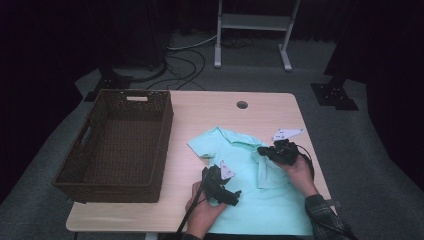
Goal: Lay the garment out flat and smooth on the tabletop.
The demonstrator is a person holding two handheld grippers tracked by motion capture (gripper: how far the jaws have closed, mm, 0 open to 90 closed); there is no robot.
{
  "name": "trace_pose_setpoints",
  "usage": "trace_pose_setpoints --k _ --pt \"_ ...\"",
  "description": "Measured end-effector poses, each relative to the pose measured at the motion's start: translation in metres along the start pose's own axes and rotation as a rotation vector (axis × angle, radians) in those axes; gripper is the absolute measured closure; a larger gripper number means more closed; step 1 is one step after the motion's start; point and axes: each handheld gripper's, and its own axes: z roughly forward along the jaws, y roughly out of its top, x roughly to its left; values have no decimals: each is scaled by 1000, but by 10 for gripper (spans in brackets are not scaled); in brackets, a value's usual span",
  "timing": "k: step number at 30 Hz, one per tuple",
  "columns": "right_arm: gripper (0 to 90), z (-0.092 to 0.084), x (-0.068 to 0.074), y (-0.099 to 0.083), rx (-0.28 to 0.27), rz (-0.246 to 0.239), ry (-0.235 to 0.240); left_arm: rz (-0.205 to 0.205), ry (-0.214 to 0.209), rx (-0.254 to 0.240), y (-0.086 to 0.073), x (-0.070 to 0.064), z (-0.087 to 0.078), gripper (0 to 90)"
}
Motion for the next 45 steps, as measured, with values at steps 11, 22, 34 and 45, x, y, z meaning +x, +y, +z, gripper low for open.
trace_pose_setpoints --k 11,22,34,45 --pt "873 -9 -16 -1 -17 34 -37 0 0 0 0 0 0 13" --pt "873 -18 -29 -1 -43 78 -69 0 0 1 0 0 0 13" --pt "873 -28 -46 11 -22 89 -121 2 0 2 0 0 0 13" --pt "872 -28 -66 21 -10 112 -163 3 -2 4 0 0 0 13"
